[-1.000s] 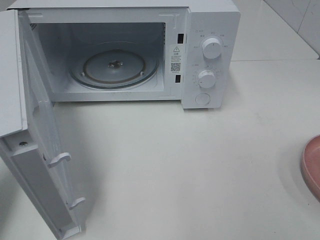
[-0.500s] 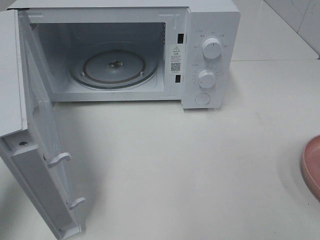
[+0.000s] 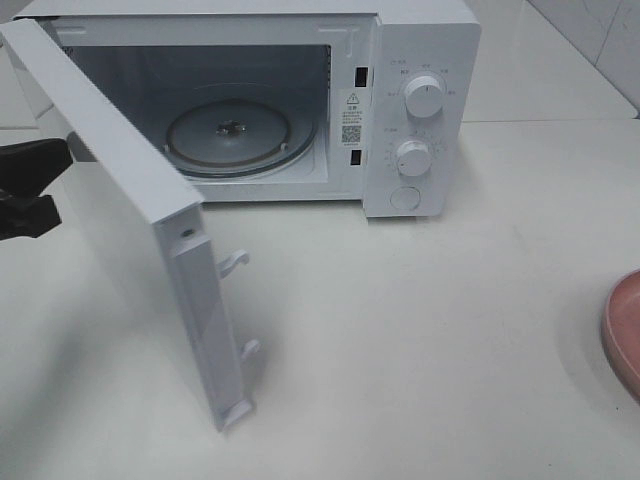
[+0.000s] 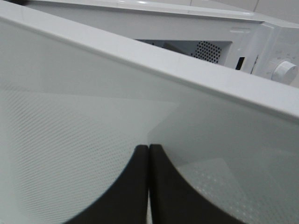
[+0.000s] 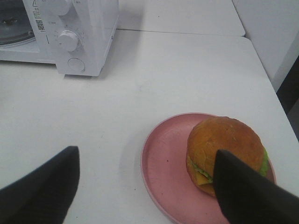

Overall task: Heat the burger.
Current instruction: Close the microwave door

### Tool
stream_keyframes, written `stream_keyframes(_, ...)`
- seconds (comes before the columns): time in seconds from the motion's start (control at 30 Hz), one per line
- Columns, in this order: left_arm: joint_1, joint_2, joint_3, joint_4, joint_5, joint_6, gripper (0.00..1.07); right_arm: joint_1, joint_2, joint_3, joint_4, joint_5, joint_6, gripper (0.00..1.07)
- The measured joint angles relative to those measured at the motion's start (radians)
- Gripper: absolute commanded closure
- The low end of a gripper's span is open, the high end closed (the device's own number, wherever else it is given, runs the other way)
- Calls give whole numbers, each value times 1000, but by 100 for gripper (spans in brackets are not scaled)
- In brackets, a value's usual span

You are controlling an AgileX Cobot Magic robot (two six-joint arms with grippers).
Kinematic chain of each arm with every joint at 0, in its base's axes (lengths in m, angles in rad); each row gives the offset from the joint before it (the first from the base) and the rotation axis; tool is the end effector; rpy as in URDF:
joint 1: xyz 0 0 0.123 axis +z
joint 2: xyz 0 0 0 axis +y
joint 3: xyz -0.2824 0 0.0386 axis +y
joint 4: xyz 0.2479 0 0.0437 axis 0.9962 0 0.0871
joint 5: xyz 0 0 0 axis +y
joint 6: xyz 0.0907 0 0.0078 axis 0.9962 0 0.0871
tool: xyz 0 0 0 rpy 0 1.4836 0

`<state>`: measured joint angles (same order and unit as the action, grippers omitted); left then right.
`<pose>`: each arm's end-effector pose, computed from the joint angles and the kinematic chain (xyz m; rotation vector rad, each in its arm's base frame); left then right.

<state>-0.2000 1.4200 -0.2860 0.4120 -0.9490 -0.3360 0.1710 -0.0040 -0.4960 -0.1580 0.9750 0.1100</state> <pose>0.2151 -0.0738 0.1897 0.3450 1.6930 -0.4955 -0.0002 -0.0121 0.2839 -0.0602 1.9484 -0.0007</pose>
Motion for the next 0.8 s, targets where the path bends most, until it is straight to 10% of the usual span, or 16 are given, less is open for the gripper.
stream_keyframes(0.8,-383,207,-223,-557,-23,292,107,0,0,0,0,0,0,33)
